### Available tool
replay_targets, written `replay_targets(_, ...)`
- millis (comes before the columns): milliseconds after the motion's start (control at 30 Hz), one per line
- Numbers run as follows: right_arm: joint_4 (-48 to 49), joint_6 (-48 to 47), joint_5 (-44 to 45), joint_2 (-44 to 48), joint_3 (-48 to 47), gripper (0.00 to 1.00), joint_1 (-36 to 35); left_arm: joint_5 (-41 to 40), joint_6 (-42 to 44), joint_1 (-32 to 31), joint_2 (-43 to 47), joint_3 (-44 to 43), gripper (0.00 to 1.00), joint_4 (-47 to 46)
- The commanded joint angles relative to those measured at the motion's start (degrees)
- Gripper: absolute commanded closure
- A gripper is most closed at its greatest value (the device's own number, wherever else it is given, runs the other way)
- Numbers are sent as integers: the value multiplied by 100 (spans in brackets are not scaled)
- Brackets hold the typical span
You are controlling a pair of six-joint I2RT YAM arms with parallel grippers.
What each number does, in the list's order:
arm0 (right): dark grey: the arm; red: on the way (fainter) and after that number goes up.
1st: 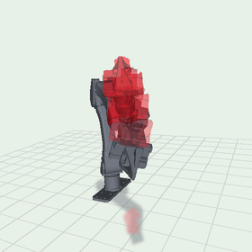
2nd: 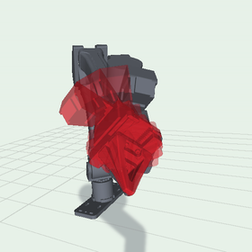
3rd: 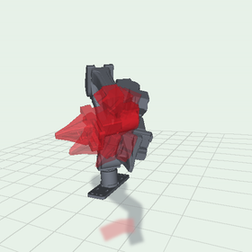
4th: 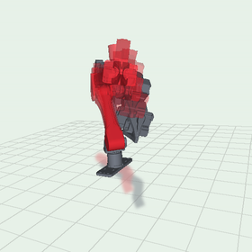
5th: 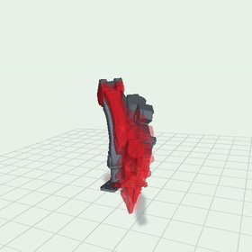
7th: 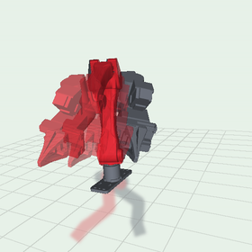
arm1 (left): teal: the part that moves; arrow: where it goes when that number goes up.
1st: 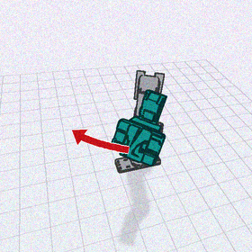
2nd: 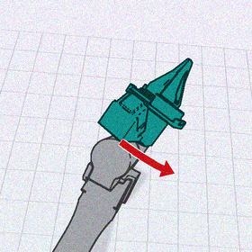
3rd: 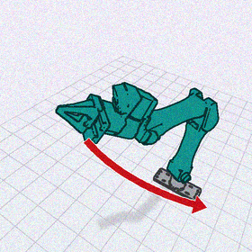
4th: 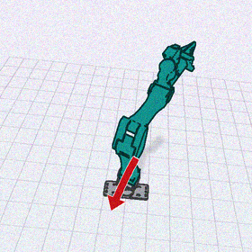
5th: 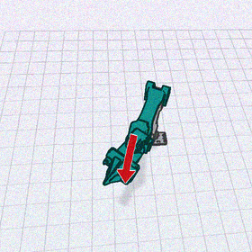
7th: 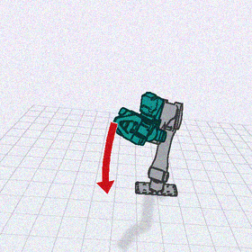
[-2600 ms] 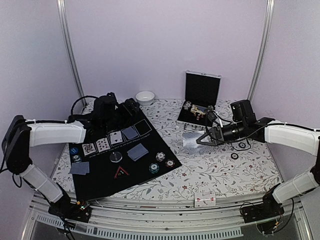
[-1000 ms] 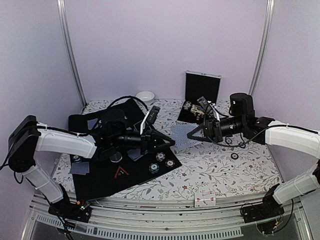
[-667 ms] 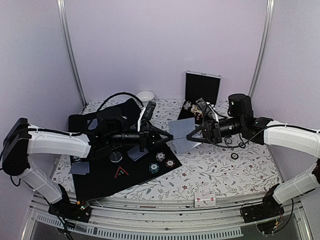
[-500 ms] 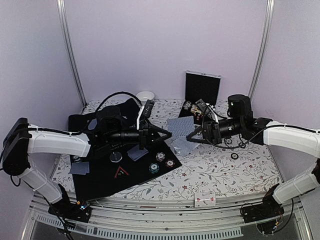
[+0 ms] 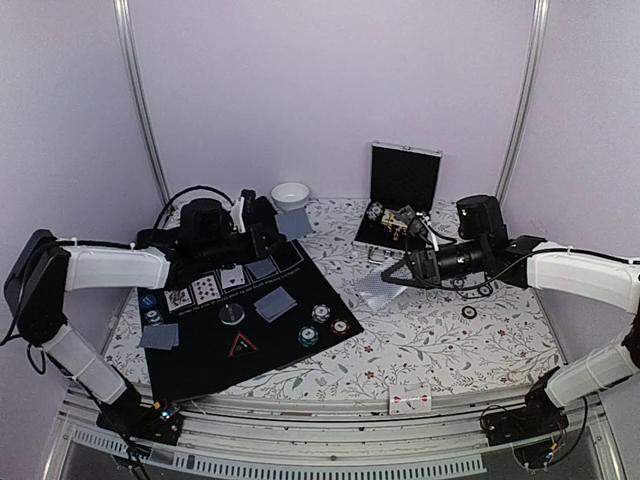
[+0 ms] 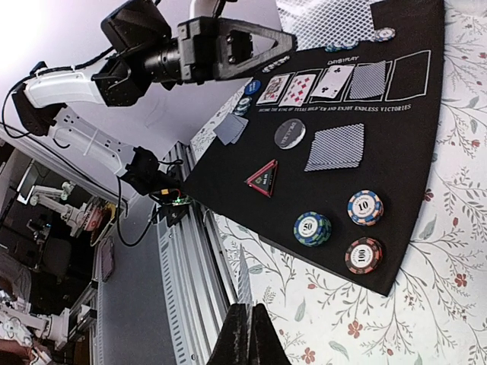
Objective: Distribute texas hold em gaming equipment
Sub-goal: Pick up the poker card from the face-down deck piles, then distribute the poker card in the community card area.
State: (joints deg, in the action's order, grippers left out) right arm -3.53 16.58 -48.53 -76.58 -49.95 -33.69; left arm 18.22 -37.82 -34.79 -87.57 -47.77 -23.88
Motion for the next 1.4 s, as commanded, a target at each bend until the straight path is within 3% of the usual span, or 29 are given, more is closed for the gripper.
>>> replay_targets(0, -302, -132, 213, -26, 7, 98, 12, -352, 297, 454, -558, -480, 100, 955)
replay_targets(267, -482, -332, 193, 177, 55, 98, 21, -655, 4192, 629, -1792, -3652, 100, 5087)
replay_targets(567, -490, -416, 33, 235, 19, 98, 21, -1277, 5586, 874, -3570, -6395, 100, 8193)
replay_targets(967, -492, -385, -23, 363, 88, 98, 20, -531, 6555, 1107, -4242, -7104, 100, 8953)
replay_targets(1233, -500, -376, -119, 253, 32, 98, 21, 812, 7046, 1124, -4349, -7223, 100, 9325)
replay_targets(1367, -500, -385, -148, 215, 1, 98, 21, 431, 7055, 1129, -4533, -7218, 100, 9337)
